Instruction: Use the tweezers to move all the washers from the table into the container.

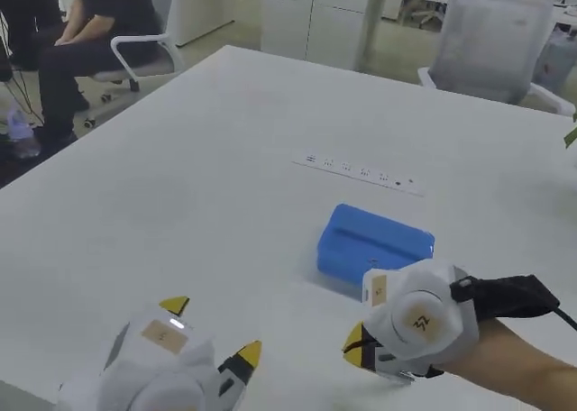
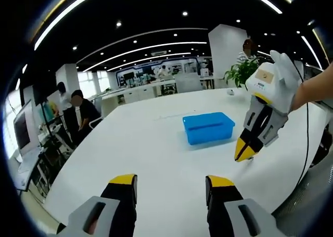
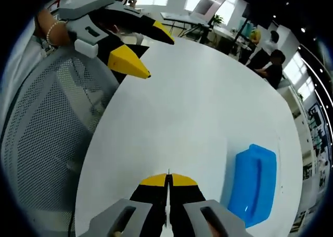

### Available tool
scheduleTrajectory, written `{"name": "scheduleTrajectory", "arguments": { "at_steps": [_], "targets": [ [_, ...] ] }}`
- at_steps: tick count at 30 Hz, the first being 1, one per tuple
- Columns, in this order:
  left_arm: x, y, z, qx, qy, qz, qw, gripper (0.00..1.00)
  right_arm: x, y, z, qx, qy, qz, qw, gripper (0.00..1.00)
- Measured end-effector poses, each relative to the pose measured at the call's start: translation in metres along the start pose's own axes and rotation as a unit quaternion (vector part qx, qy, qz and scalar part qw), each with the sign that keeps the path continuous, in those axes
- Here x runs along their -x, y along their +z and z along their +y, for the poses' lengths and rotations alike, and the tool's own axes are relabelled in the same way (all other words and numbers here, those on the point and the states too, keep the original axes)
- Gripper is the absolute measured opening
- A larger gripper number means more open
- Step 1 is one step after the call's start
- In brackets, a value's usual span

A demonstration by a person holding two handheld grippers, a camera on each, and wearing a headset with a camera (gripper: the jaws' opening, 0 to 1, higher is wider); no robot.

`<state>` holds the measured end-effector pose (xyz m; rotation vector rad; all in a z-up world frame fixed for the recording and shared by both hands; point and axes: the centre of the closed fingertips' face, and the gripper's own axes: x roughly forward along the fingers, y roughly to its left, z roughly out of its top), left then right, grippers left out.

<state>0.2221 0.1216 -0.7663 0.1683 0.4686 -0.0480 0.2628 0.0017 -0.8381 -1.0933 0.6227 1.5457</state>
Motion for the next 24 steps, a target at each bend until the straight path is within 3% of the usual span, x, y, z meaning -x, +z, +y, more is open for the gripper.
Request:
{"name": "scheduleTrajectory", "arguments": {
  "at_steps": [7, 24],
  "targets": [
    [0.0, -0.002, -0.001, -0.002, -0.002, 0.006, 1.0, 0.52, -0.015, -0.002, 0.002, 0.005, 0.014, 0.015, 0.9998, 0.0],
    [-0.001, -0.005, 0.0, -0.003, -0.003, 0.015, 0.9999, 0.51, -0.04, 0.002, 0.004, -0.002, 0.036, 0.025, 0.999, 0.0]
  ]
}}
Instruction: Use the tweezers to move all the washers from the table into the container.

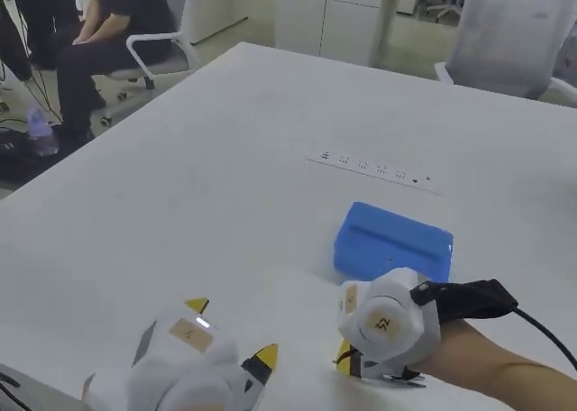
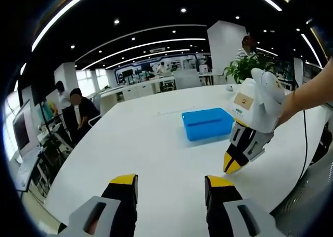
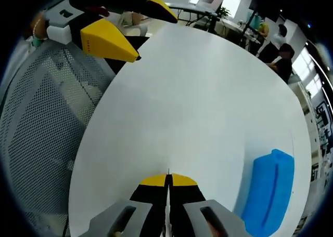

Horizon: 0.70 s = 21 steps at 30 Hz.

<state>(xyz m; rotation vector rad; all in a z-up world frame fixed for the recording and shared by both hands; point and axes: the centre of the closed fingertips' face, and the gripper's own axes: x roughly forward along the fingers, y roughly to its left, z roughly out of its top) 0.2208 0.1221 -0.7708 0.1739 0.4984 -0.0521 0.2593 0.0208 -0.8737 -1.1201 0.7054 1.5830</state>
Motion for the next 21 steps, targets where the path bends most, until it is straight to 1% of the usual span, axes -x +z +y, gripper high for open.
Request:
{"name": "scheduleTrajectory", "arguments": {
  "at_steps": [6, 8, 10, 11, 12, 14, 15, 16, 17, 18, 19, 20, 21],
  "targets": [
    [0.0, 0.0, 0.0, 0.0, -0.001, 0.001, 1.0, 0.51, -0.004, 0.003, 0.0, -0.011, 0.002, -0.004, 0.9999, 0.0],
    [0.0, 0.0, 0.001, 0.001, 0.0, -0.001, 1.0, 0.51, -0.008, 0.0, 0.002, -0.006, 0.0, 0.005, 1.0, 0.0],
    [0.0, -0.001, 0.001, 0.001, 0.0, 0.002, 1.0, 0.51, -0.01, 0.0, 0.003, -0.004, 0.001, 0.008, 1.0, 0.0],
    [0.0, -0.001, 0.0, 0.001, 0.0, 0.002, 1.0, 0.51, -0.009, 0.0, 0.002, -0.001, -0.004, 0.006, 1.0, 0.0],
    [0.0, -0.001, 0.001, 0.001, 0.0, 0.001, 1.0, 0.51, -0.01, 0.0, 0.001, -0.009, -0.008, 0.004, 0.9999, 0.0],
    [0.0, -0.001, 0.0, 0.001, 0.0, 0.003, 1.0, 0.51, -0.009, 0.0, 0.0, -0.027, -0.006, 0.003, 0.9996, 0.0],
    [0.0, -0.001, 0.0, 0.001, -0.001, 0.004, 1.0, 0.51, -0.007, 0.001, -0.003, -0.052, -0.019, 0.0, 0.9985, 0.0],
    [-0.001, -0.002, 0.0, -0.001, -0.001, 0.005, 1.0, 0.51, -0.006, 0.002, -0.005, -0.07, -0.023, -0.006, 0.9973, 0.0],
    [-0.001, -0.002, -0.001, -0.002, -0.001, 0.006, 1.0, 0.52, -0.001, 0.004, -0.009, -0.094, -0.035, -0.019, 0.9948, 0.0],
    [-0.001, -0.003, -0.001, -0.005, 0.0, 0.008, 1.0, 0.52, 0.002, 0.009, -0.012, -0.107, -0.037, -0.039, 0.9928, 0.0],
    [-0.001, -0.003, -0.001, -0.005, 0.0, 0.008, 1.0, 0.52, 0.007, 0.012, -0.014, -0.122, -0.04, -0.056, 0.9902, 0.03],
    [-0.001, -0.003, -0.001, -0.006, 0.0, 0.008, 0.9999, 0.52, 0.012, 0.013, -0.016, -0.151, -0.04, -0.067, 0.9855, 0.06],
    [-0.001, -0.003, -0.001, -0.006, 0.0, 0.008, 1.0, 0.52, 0.017, 0.013, -0.017, -0.164, -0.04, -0.072, 0.9829, 0.07]
  ]
}}
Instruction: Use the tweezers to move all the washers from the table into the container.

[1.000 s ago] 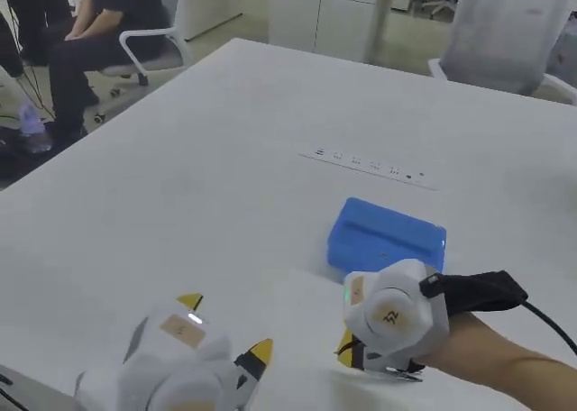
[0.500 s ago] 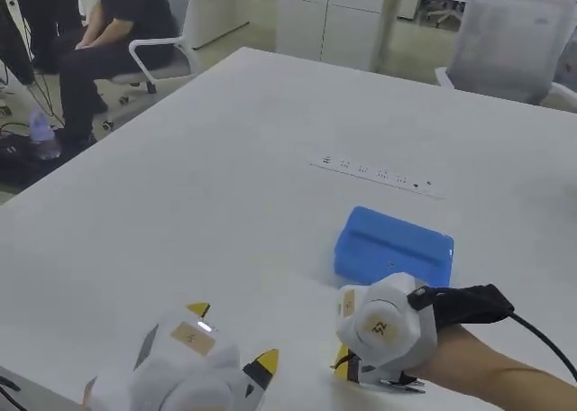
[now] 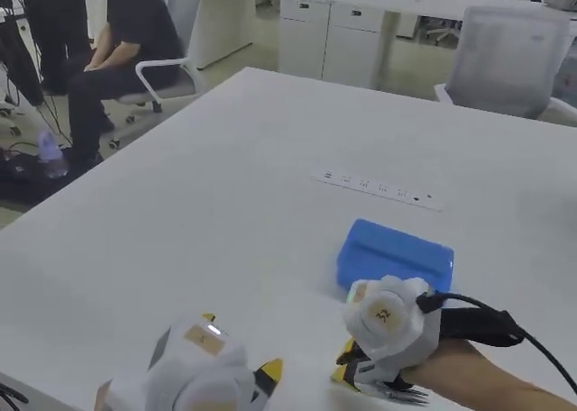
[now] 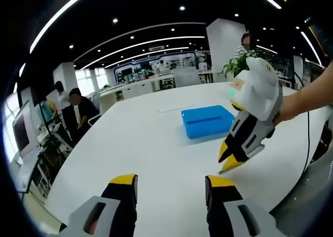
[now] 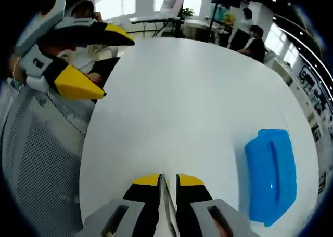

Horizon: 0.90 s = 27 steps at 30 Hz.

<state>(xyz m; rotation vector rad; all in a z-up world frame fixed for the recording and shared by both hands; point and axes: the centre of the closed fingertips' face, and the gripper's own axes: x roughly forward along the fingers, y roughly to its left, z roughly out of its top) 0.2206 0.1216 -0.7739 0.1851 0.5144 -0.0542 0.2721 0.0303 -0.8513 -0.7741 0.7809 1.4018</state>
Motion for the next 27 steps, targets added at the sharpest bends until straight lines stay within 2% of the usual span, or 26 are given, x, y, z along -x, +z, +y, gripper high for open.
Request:
{"name": "scheduleTrajectory", "arguments": {
  "at_steps": [3, 5, 7, 8, 12, 14, 16, 17, 20, 21, 22, 23, 24, 25, 26, 27],
  "targets": [
    [0.0, 0.0, 0.0, 0.0, -0.001, -0.001, 1.0, 0.52, 0.02, 0.011, -0.009, -0.033, -0.028, -0.045, 0.998, 0.07],
    [-0.001, 0.0, -0.001, 0.0, -0.003, 0.0, 1.0, 0.53, 0.041, 0.018, -0.012, -0.072, -0.045, -0.083, 0.9929, 0.09],
    [-0.001, 0.0, -0.003, -0.002, -0.006, 0.001, 1.0, 0.55, 0.066, 0.023, -0.015, -0.105, -0.067, -0.121, 0.9848, 0.1],
    [-0.001, 0.001, -0.003, -0.004, -0.007, -0.001, 1.0, 0.55, 0.08, 0.025, -0.015, -0.125, -0.078, -0.147, 0.9781, 0.1],
    [-0.002, 0.001, -0.005, -0.006, -0.01, -0.004, 0.9999, 0.57, 0.111, 0.02, -0.014, -0.157, -0.111, -0.181, 0.9644, 0.13],
    [-0.002, 0.001, -0.006, -0.007, -0.013, -0.003, 0.9999, 0.58, 0.135, 0.014, -0.014, -0.175, -0.145, -0.202, 0.9527, 0.13],
    [-0.002, 0.002, -0.006, -0.008, -0.012, -0.006, 0.9999, 0.59, 0.15, 0.009, -0.014, -0.189, -0.165, -0.215, 0.9438, 0.14],
    [-0.002, 0.002, -0.006, -0.008, -0.011, -0.007, 0.9999, 0.59, 0.162, 0.003, -0.015, -0.201, -0.185, -0.223, 0.9358, 0.14],
    [-0.001, 0.003, -0.003, -0.001, -0.006, -0.011, 0.9999, 0.62, 0.188, -0.012, -0.015, -0.225, -0.231, -0.236, 0.9166, 0.17],
    [-0.001, 0.004, -0.002, 0.003, -0.004, -0.013, 0.9999, 0.63, 0.196, -0.018, -0.015, -0.237, -0.245, -0.242, 0.9082, 0.19],
    [0.0, 0.005, -0.001, 0.006, -0.002, -0.015, 0.9999, 0.64, 0.201, -0.023, -0.013, -0.253, -0.248, -0.248, 0.9017, 0.21],
    [0.001, 0.008, 0.002, 0.009, 0.004, -0.023, 0.9997, 0.67, 0.205, -0.028, -0.01, -0.267, -0.248, -0.252, 0.8964, 0.21],
    [0.003, 0.014, 0.004, 0.014, 0.009, -0.038, 0.9991, 0.7, 0.209, -0.034, -0.006, -0.29, -0.25, -0.258, 0.8869, 0.23],
    [0.004, 0.019, 0.005, 0.024, 0.009, -0.055, 0.9982, 0.71, 0.212, -0.039, -0.006, -0.294, -0.261, -0.262, 0.8813, 0.24],
    [0.007, 0.023, 0.005, 0.041, 0.004, -0.066, 0.997, 0.73, 0.215, -0.047, -0.003, -0.299, -0.273, -0.26, 0.8767, 0.25],
    [0.008, 0.024, 0.006, 0.052, 0.003, -0.071, 0.9962, 0.73, 0.215, -0.051, -0.001, -0.302, -0.278, -0.256, 0.875, 0.25]
  ]
}}
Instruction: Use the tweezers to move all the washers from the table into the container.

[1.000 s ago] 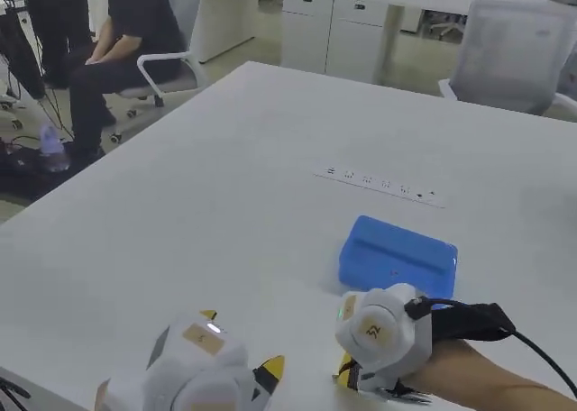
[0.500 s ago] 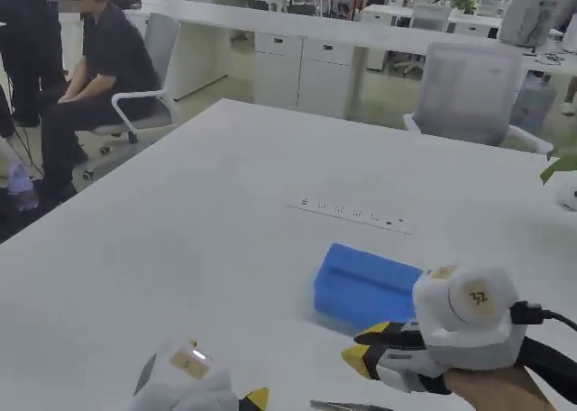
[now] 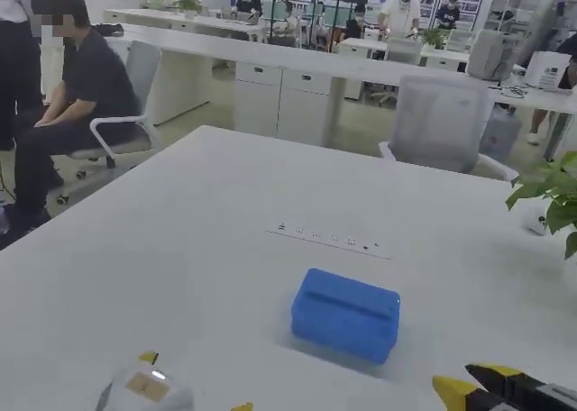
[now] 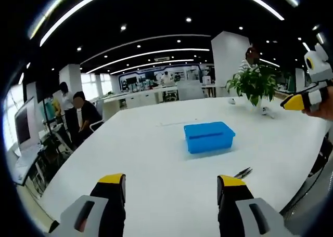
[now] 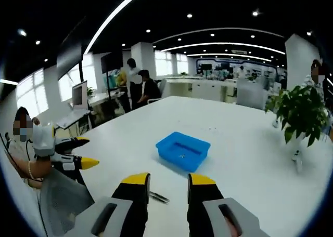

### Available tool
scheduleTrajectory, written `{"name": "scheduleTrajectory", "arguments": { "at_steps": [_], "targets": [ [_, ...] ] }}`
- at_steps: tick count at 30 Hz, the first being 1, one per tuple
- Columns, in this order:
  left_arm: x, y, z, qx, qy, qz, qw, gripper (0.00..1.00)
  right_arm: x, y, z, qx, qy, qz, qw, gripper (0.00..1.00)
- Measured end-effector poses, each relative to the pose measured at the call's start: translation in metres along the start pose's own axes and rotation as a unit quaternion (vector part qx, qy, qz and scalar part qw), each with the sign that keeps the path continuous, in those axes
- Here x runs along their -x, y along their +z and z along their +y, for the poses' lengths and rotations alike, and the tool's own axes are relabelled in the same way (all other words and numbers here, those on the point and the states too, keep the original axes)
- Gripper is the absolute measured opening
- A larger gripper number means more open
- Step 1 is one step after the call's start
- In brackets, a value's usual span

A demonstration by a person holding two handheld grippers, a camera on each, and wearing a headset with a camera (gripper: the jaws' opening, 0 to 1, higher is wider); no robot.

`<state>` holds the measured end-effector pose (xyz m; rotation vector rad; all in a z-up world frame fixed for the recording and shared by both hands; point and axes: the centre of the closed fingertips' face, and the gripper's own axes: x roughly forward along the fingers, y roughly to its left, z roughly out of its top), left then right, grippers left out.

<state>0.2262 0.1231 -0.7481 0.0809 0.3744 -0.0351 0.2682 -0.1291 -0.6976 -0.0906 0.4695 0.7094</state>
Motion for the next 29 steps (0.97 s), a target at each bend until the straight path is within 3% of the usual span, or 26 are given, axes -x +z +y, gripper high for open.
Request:
{"name": "scheduleTrajectory", "arguments": {
  "at_steps": [3, 6, 8, 11, 14, 16, 22, 29],
  "targets": [
    [0.003, 0.005, 0.0, 0.034, -0.013, -0.012, 0.9993, 0.75, 0.012, -0.011, -0.008, -0.002, -0.035, -0.006, 0.9994, 0.33],
    [0.005, 0.008, 0.002, 0.036, -0.013, -0.02, 0.9991, 0.8, 0.021, -0.021, -0.015, -0.01, -0.065, -0.012, 0.9978, 0.45],
    [0.007, 0.011, -0.002, 0.044, -0.029, -0.026, 0.9983, 0.84, 0.027, -0.03, -0.018, -0.031, -0.08, -0.01, 0.9963, 0.54],
    [0.01, 0.007, -0.008, 0.059, -0.05, -0.007, 0.997, 0.92, 0.032, -0.038, -0.019, -0.051, -0.093, -0.013, 0.9943, 0.69],
    [0.016, 0.008, -0.012, 0.068, -0.065, -0.001, 0.9956, 0.93, 0.036, -0.049, -0.024, -0.065, -0.112, -0.006, 0.9916, 0.8],
    [0.02, 0.011, -0.014, 0.068, -0.07, -0.004, 0.9953, 0.98, 0.04, -0.051, -0.028, -0.068, -0.123, -0.008, 0.9901, 0.84],
    [0.024, 0.015, -0.016, 0.062, -0.072, -0.007, 0.9954, 0.99, 0.042, -0.052, -0.038, -0.083, -0.137, -0.011, 0.9869, 0.99],
    [0.026, 0.018, -0.016, 0.077, -0.07, -0.009, 0.9945, 0.99, 0.044, -0.05, -0.04, -0.077, -0.141, -0.013, 0.9868, 0.99]
  ]
}}
